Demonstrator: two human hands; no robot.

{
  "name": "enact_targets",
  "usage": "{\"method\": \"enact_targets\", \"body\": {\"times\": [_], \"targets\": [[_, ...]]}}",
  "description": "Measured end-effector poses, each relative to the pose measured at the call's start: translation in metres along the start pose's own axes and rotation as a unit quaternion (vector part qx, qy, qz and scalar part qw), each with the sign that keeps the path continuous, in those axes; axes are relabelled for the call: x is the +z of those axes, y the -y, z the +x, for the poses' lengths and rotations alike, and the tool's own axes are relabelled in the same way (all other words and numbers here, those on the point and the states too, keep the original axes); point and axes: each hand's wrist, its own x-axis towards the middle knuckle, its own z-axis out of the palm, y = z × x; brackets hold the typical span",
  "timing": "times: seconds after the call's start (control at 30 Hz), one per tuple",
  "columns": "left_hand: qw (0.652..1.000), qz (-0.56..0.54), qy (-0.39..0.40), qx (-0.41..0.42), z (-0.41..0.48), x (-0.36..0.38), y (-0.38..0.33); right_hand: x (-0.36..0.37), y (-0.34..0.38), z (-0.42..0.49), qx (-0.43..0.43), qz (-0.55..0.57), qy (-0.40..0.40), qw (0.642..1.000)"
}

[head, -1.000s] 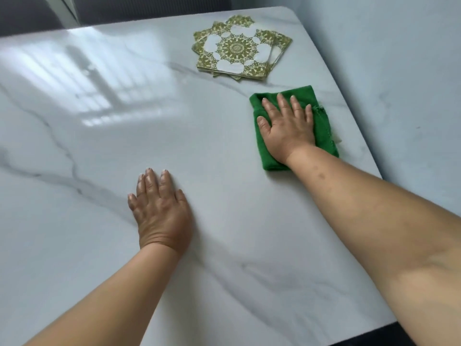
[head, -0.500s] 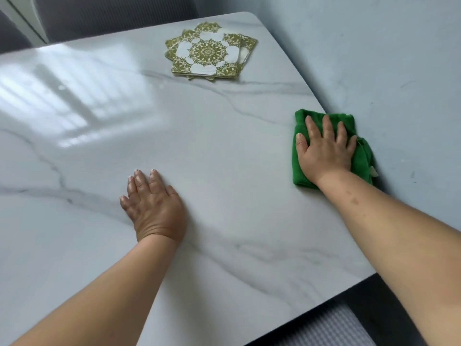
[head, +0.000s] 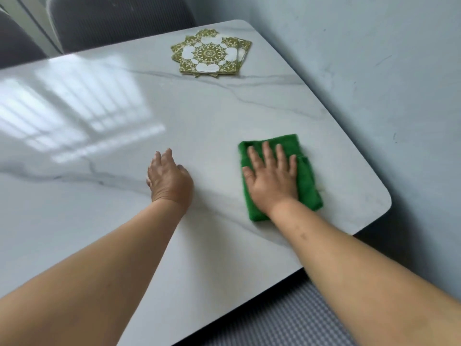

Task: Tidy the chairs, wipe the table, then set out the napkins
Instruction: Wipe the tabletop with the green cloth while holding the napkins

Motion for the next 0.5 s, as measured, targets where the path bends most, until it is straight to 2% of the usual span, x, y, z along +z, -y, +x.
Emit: {"method": "enact_targets", "body": {"times": [0.1,0.17,0.2,0.27,0.37,0.43,0.5], "targets": [[0.999,-0.002,-0.018,0.041,-0.013,-0.021,0.012,0.016,0.074,-0.060,-0.185,0.009,0.059,0.981],[0.999,-0.005,-0.013,0.038,-0.020,-0.031,0.021,0.020,0.086,-0.104,-0.290,-0.001,0.115,0.950],[0.999,-0.006,-0.010,0.033,-0.024,-0.034,0.026,0.020,0.077,-0.117,-0.310,-0.006,0.133,0.941],[0.999,-0.008,-0.002,0.034,-0.031,-0.036,0.031,0.016,0.040,-0.128,-0.264,-0.025,0.149,0.953],[0.999,-0.015,0.012,0.037,-0.042,-0.031,0.033,0.007,-0.038,-0.117,-0.063,-0.061,0.110,0.990],[0.999,-0.028,0.020,0.040,-0.048,-0.026,0.030,-0.003,-0.081,-0.098,0.060,-0.055,0.096,0.992],[0.998,-0.039,0.020,0.051,-0.051,-0.023,0.024,-0.010,-0.102,-0.068,0.129,-0.039,0.075,0.988]]}}
